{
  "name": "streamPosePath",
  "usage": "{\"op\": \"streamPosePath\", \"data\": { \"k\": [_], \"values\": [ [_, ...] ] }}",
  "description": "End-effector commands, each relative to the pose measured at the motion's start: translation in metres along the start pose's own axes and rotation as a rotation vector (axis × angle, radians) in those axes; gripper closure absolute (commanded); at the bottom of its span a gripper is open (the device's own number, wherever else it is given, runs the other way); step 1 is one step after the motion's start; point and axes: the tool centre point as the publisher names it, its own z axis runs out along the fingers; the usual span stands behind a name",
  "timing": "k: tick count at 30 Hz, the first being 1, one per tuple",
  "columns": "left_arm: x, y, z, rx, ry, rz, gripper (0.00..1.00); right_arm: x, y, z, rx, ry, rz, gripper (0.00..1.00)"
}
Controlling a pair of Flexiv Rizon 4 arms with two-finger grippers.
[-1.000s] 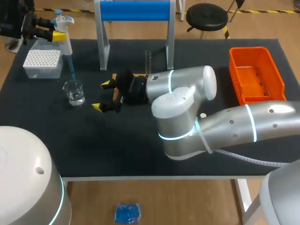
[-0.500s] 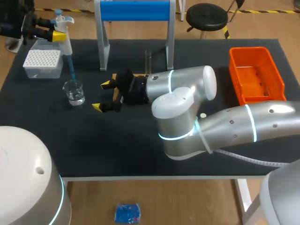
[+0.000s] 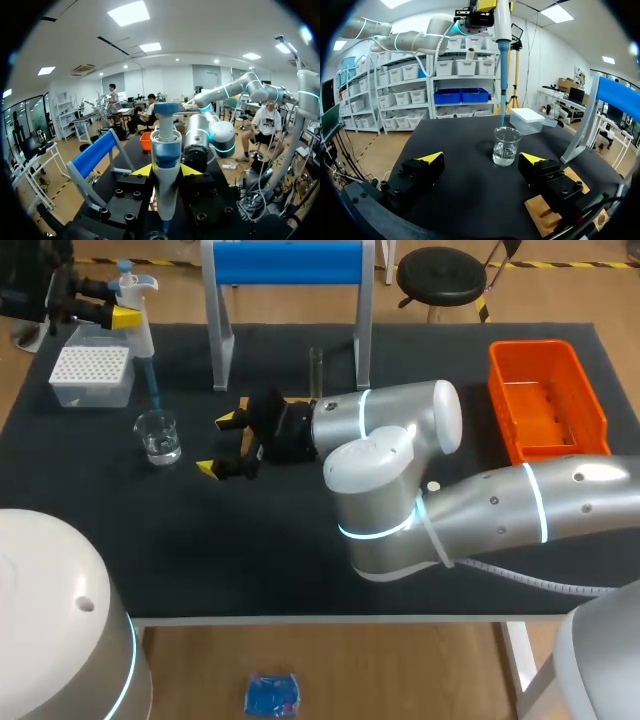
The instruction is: Invert the test tube, pick up the pipette, mount the tip to pipette, aspirate from beaker and dispense into the tube, eject the tip, return the pipette, and cap with the stopper.
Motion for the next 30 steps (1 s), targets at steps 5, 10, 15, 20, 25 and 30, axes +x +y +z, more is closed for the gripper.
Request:
{"op": "streamPosePath", "data": {
  "k": [5, 10, 15, 20, 25, 30],
  "values": [
    [0.001, 0.000, 0.001, 0.001, -0.003, 0.001, 1.00, 0.000, -0.001, 0.001, -0.006, -0.001, 0.000, 0.00],
    [-0.001, 0.004, 0.003, 0.002, -0.002, -0.005, 1.00, 0.000, -0.001, 0.001, -0.006, -0.001, 0.000, 0.00],
    [-0.003, 0.011, 0.002, 0.004, -0.006, -0.013, 1.00, 0.000, -0.001, 0.001, -0.006, -0.001, 0.000, 0.00],
    [-0.003, 0.020, 0.002, 0.017, -0.013, -0.014, 1.00, 0.000, -0.001, 0.001, -0.006, -0.001, 0.000, 0.00],
    [-0.005, 0.028, 0.001, 0.029, -0.018, -0.011, 1.00, 0.000, -0.001, 0.001, -0.006, -0.001, 0.000, 0.00],
    [-0.008, 0.036, -0.002, 0.035, -0.024, -0.008, 1.00, 0.000, -0.001, 0.001, -0.006, -0.001, 0.000, 0.00]
  ]
}}
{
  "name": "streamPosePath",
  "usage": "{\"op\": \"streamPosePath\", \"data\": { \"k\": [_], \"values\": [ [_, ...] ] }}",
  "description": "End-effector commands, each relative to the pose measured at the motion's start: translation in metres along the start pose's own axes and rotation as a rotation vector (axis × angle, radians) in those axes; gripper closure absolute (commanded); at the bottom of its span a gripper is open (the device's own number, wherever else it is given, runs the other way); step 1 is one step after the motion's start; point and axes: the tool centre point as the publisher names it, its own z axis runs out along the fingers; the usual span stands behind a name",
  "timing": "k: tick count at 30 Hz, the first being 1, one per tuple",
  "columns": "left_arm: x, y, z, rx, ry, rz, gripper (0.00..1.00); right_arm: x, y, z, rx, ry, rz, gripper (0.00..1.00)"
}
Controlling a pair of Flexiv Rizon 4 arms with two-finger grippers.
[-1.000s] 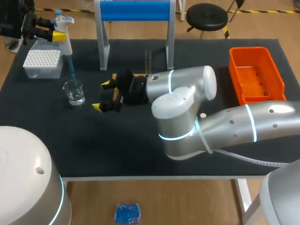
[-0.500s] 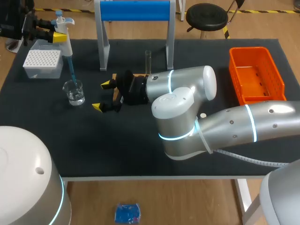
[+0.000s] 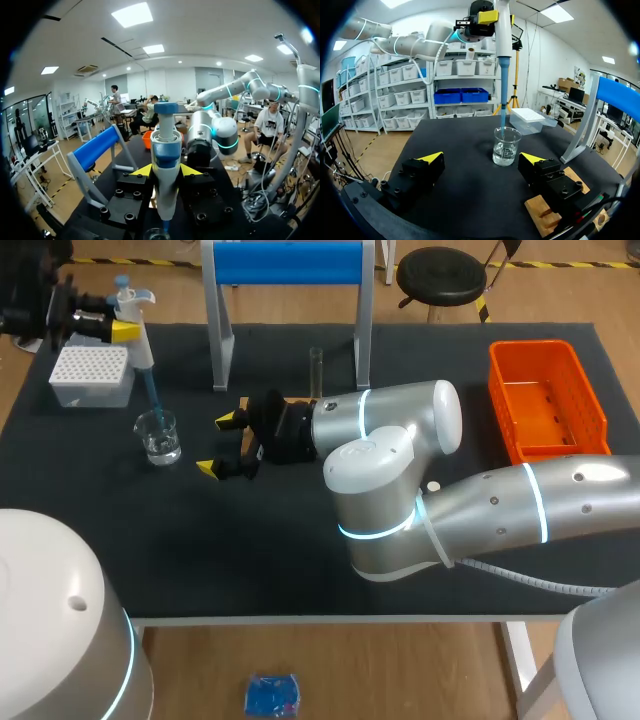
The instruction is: Invert the test tube, pick up the pipette, mount the tip to pipette, aspirate from beaker and dispense into the tube, eject the tip, return the pipette, and cap with the stopper.
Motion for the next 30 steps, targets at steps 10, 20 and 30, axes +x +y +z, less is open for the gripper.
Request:
{"op": "streamPosePath", "data": {
  "k": [10, 20, 30],
  "values": [
    [-0.013, 0.015, -0.006, 0.005, -0.008, 0.011, 1.00, 0.000, -0.001, 0.001, -0.006, -0.001, 0.000, 0.00],
    [-0.022, 0.024, -0.009, 0.003, -0.014, 0.010, 1.00, 0.000, -0.001, 0.001, -0.006, -0.001, 0.000, 0.00],
    [-0.022, 0.039, -0.001, 0.022, -0.012, -0.013, 1.00, 0.000, -0.001, 0.001, -0.006, -0.001, 0.000, 0.00]
  ]
}}
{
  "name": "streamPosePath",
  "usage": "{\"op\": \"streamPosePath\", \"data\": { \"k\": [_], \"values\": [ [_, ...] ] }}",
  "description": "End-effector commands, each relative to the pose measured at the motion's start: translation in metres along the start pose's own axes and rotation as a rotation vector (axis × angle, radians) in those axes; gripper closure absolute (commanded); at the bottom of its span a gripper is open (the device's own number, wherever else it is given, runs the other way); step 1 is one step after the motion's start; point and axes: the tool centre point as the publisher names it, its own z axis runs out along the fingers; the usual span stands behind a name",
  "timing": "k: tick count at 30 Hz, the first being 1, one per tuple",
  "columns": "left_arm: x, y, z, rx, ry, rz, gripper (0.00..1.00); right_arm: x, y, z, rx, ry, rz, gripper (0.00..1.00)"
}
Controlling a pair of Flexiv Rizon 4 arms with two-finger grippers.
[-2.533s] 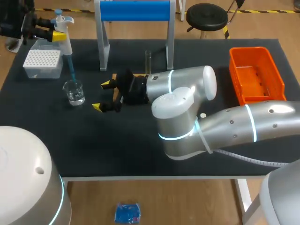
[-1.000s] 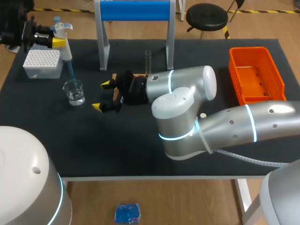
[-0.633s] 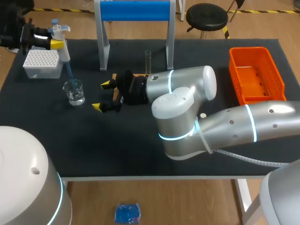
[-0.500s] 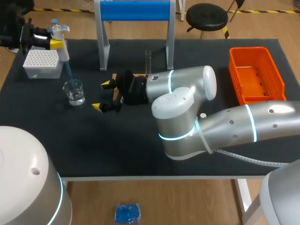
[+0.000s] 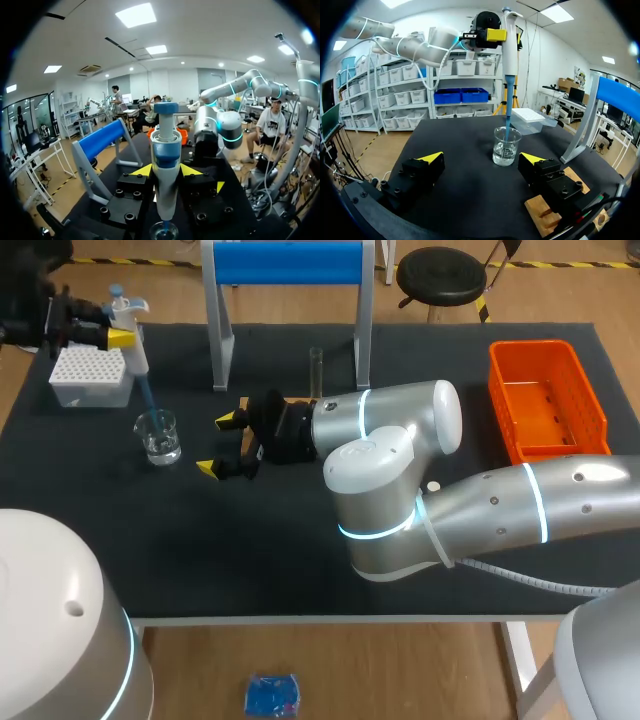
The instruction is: Invert the test tube, pick up the pipette, mount the tip to pipette, aspirate from beaker and dispense into the tube, eject the tip, return the pipette, and cap with the stopper.
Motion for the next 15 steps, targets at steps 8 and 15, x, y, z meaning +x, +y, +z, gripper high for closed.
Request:
{"op": "streamPosePath", "data": {
  "k": [8, 15],
  "values": [
    [-0.002, 0.014, 0.004, 0.013, 0.000, -0.015, 1.00, 0.000, -0.001, 0.001, -0.006, -0.001, 0.000, 0.00],
    [-0.003, 0.018, 0.006, 0.013, 0.000, -0.021, 1.00, 0.000, -0.001, 0.001, -0.006, -0.001, 0.000, 0.00]
  ]
}}
